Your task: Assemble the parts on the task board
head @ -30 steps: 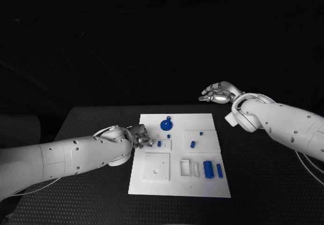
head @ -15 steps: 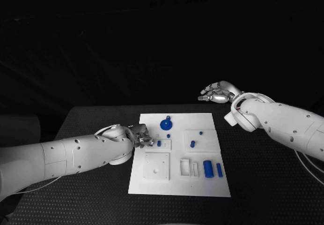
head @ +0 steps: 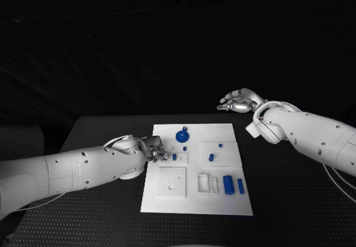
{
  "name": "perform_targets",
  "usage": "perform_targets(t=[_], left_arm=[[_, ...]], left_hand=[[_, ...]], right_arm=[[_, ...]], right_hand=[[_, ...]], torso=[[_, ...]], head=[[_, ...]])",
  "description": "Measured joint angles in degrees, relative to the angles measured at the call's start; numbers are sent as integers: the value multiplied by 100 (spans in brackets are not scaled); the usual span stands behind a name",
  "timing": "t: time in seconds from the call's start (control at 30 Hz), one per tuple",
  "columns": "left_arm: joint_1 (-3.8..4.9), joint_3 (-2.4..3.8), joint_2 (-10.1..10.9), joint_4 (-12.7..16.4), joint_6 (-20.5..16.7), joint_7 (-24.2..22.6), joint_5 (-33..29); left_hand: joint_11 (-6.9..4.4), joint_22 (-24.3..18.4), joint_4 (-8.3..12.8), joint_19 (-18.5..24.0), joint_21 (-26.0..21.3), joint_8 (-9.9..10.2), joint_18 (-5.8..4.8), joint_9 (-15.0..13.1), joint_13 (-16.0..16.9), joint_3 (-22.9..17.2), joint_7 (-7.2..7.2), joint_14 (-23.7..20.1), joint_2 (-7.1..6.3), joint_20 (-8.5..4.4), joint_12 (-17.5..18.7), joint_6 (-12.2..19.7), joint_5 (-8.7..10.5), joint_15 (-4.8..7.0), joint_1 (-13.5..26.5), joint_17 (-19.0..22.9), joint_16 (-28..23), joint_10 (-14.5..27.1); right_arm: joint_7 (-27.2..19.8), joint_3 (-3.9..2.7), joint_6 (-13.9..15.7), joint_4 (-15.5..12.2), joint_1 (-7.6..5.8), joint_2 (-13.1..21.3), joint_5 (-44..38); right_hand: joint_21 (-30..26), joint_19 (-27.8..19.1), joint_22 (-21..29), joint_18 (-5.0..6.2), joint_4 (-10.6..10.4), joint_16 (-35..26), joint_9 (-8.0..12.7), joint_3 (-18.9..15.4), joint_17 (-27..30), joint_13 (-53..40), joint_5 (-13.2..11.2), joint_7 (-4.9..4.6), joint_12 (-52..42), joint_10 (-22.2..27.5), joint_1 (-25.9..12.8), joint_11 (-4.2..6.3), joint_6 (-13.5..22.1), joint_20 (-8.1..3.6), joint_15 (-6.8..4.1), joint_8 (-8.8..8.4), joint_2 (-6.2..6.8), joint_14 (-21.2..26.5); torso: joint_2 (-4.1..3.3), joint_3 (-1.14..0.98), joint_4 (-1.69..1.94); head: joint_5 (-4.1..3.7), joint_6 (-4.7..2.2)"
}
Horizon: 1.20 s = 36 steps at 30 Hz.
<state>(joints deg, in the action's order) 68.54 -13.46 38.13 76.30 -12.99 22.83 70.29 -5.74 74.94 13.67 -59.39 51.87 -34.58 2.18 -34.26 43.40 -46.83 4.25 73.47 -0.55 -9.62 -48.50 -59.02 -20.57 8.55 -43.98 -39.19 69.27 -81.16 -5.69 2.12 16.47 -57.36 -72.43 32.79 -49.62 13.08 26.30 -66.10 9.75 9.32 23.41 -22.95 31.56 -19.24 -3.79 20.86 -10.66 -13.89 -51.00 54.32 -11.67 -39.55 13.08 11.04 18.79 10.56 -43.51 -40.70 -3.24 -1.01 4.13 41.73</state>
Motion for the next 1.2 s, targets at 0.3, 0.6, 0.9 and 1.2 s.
perform_targets(t=[0.3, 0.6, 0.9, 1.2], left_arm=[[-2, -2, 1, -6, 31, 12, 44], [-3, -1, -10, -20, 31, 13, 48], [11, 9, -81, -120, 133, 38, -33], [52, 31, -168, -257, 394, 67, -123]], left_hand=[[-11, -1, 0, 0, 0, -21, 0, -1, -1, 0, 1, -2, 0, 0, -14, 0, -1, -4, 0, 0, 0, -15], [-22, -1, 0, 0, 0, -21, -1, 1, 5, 1, -3, 25, 0, 0, -15, -4, 0, 5, 0, -6, 21, -19], [-23, -2, 2, 0, 0, -32, -1, 1, 10, 5, -15, 25, 0, 0, -48, -15, 1, 4, 0, -6, 21, -18], [-22, -3, -26, 0, 25, -70, -2, 50, 15, 36, -21, 25, 0, 0, -49, -22, 79, 3, 0, -6, 21, -17]], right_arm=[[0, 0, -4, 0, 0, 2, 0], [0, 0, -7, 0, 0, 0, 0], [0, 0, -10, 4, 0, -12, 0], [2, 0, -14, 7, 0, -8, 0]], right_hand=[[0, 0, -2, 0, 0, 0, 0, 0, 0, 0, 0, 0, 16, 0, 0, 0, 0, 0, 0, 0, 0, 0], [0, 0, -1, 0, 0, 0, 0, 0, -1, 0, 0, 0, 16, 0, 0, 0, 0, 0, 0, 0, 0, 0], [0, 0, -6, 1, 0, 0, 0, 0, 4, 0, 0, 0, 15, 0, 0, 0, 0, 0, 0, 0, 0, 0], [0, 0, -6, 0, 0, 0, 0, 0, 4, 0, 0, 0, 38, 0, 0, 0, 0, 0, 0, 0, 0, 0]], torso=[[1, 4, 3], [1, 4, 3], [1, 1, -1], [1, -5, -8]], head=[[-3, -1], [-3, -9], [-8, -13], [-20, -1]])
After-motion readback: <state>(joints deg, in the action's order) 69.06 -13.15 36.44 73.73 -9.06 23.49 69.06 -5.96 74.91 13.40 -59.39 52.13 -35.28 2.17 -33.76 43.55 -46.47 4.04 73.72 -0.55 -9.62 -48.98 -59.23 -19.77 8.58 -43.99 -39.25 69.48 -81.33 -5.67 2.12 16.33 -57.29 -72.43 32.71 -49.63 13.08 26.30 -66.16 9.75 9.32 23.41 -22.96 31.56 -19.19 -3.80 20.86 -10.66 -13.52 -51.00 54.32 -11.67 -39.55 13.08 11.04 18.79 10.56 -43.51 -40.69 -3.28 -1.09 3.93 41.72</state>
